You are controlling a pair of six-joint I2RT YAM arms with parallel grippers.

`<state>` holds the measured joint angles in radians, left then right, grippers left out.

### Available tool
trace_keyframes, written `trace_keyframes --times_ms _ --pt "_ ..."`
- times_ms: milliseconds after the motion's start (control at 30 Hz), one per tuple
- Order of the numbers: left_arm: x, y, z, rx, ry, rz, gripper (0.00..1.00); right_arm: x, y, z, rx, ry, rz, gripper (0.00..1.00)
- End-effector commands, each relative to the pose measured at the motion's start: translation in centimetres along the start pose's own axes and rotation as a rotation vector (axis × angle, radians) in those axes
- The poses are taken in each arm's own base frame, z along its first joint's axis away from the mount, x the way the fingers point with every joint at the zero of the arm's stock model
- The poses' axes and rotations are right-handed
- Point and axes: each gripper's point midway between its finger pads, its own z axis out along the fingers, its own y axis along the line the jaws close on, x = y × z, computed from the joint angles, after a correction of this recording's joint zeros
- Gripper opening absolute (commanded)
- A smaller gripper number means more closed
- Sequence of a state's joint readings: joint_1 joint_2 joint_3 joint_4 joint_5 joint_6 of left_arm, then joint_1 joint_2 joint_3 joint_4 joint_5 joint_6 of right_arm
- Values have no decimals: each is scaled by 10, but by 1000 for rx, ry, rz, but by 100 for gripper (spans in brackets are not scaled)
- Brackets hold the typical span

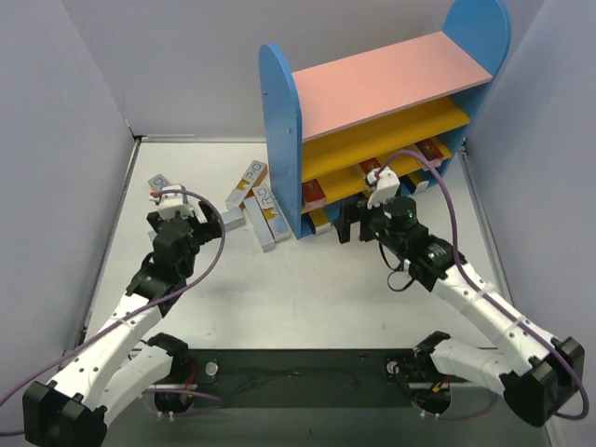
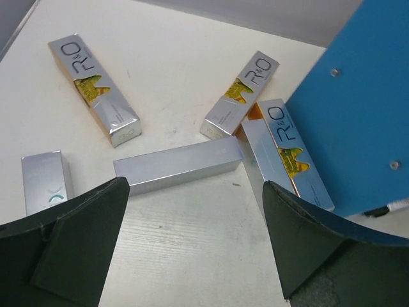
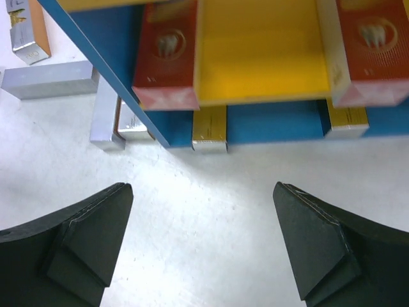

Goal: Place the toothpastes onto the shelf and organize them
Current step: Adjust the toothpaste on the shelf, then pick up the toothpaste from the center of the board.

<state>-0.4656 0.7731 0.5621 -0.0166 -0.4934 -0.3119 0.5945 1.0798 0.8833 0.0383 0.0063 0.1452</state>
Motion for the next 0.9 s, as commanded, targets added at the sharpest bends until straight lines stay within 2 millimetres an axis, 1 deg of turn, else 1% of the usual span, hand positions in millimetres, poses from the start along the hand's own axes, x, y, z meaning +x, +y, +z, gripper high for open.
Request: trace_keyframes --times_ms 0,33,67,100,167,200,233,267,300,333,367,400,433,467,500,533,567,600,633,667,700,733,767,800,833,867 --pt "-19 18 18 -105 61 -135 97 30 -20 -27 82 61 100 100" --pt "-23 20 26 -126 74 -137 97 37 -25 -35 97 68 112 100" --pt "-25 24 31 -143 80 -141 97 42 -27 -39 102 76 120 100" --pt "-28 35 37 -181 78 -145 97 46 -28 -42 106 79 133 100" --pt "-29 45 54 -219 90 -145 97 57 -32 -51 111 88 143 100" --pt "-30 59 60 -256 90 -154 97 59 -32 -53 111 87 154 100" --pt "-23 67 71 -285 120 -154 97 60 -32 -58 107 81 160 100" --pt "-31 71 78 -297 109 -170 97 67 -32 -59 104 91 166 100" --pt "-31 77 84 -319 111 -174 97 69 -32 -60 99 95 170 100" --pt "-23 93 95 -371 140 -173 97 71 -32 -64 96 97 174 100" --pt "-35 96 104 -381 124 -181 97 75 -32 -65 96 103 174 100" --pt "-34 102 110 -395 135 -184 97 77 -31 -66 90 109 175 100" --pt "-21 110 123 -414 178 -189 97 79 -31 -68 87 109 162 100" --pt "-37 118 132 -434 158 -217 97 83 -33 -69 91 116 156 100" --pt "-36 122 139 -446 168 -234 97 84 -34 -69 96 115 151 100" --pt "-26 128 151 -466 199 -243 97 85 -36 -72 102 117 145 100" --pt "-27 135 157 -483 204 -248 97 88 -38 -73 106 123 132 100" --pt "-41 134 167 -478 180 -254 97 88 -39 -73 110 126 127 100" --pt "-28 141 179 -507 214 -252 97 91 -39 -73 111 140 122 100" --pt "-24 147 183 -527 230 -254 97 92 -40 -74 115 145 119 100" --pt "-39 148 194 -533 207 -263 97 94 -41 -74 118 153 117 100" --pt "-21 156 205 -573 247 -267 97 96 -41 -73 121 163 119 100" --pt "-14 160 207 -597 282 -267 97 97 -41 -73 123 170 124 100" --pt "-11 166 213 -615 297 -269 97 99 -42 -72 126 180 124 100" --pt "-6 170 228 -627 312 -273 97 99 -43 -72 132 184 129 100" --pt "2 174 231 -643 350 -269 97 100 -42 -72 131 187 131 100"
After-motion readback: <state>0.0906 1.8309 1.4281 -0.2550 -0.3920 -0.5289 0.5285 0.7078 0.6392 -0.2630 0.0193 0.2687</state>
